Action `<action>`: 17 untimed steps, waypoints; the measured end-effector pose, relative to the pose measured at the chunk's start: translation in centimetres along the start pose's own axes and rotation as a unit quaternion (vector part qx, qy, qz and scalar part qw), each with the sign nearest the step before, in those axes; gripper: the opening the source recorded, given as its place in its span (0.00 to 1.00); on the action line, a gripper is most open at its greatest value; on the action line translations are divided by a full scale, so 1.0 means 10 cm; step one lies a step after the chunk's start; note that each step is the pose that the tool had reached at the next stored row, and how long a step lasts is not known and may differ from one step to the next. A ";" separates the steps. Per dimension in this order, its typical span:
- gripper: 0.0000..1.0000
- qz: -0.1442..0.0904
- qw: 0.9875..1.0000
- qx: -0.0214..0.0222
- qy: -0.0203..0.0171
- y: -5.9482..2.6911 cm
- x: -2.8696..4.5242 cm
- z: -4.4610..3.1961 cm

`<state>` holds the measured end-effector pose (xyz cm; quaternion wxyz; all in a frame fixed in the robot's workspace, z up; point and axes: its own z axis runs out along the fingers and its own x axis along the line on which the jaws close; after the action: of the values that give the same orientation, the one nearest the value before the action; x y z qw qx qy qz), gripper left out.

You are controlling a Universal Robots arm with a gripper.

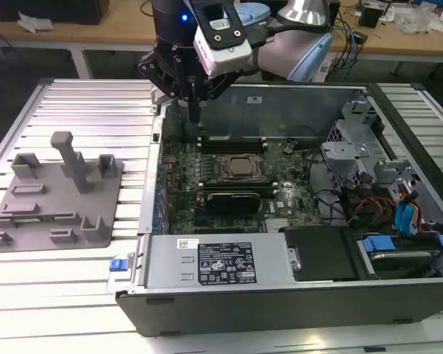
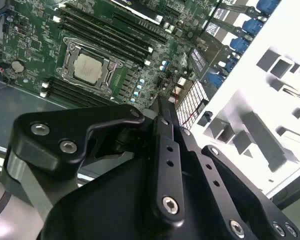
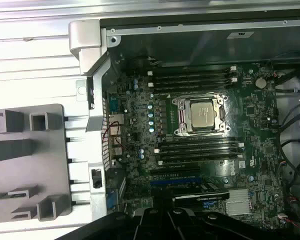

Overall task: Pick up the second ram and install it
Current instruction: 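Reach for the second ram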

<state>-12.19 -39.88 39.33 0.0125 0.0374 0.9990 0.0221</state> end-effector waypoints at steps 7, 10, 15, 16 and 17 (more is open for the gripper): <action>0.08 0.000 1.000 0.000 0.000 -0.002 0.028 -0.001; 0.08 0.000 1.000 0.000 0.000 -0.006 0.075 -0.002; 0.08 0.000 1.000 0.000 0.000 -0.013 0.173 -0.004; 0.08 0.000 1.000 0.000 0.000 -0.014 0.183 -0.004; 0.08 0.000 1.000 0.000 0.000 -0.015 0.202 -0.005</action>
<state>-14.21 -39.88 39.33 0.0125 0.0374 0.9990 0.0221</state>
